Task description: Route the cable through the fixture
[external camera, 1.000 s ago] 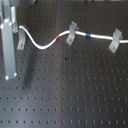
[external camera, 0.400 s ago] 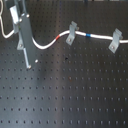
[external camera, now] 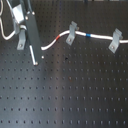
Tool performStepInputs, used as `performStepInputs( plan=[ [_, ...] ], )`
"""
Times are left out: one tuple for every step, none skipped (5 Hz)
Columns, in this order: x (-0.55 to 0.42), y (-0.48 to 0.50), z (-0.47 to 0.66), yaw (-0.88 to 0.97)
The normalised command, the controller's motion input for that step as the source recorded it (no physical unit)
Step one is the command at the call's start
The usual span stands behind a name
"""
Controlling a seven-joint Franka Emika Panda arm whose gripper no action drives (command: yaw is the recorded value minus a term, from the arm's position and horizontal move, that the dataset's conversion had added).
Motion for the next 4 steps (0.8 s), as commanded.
performStepInputs(
  plan=[
    [-0.118,-0.102,0.26,-0.11],
    [-0.148,-0.139,0.0,-0.04],
    [-0.28,-0.268,0.0,0.0],
    [-0.101,0.025,0.0,0.0]
  ],
)
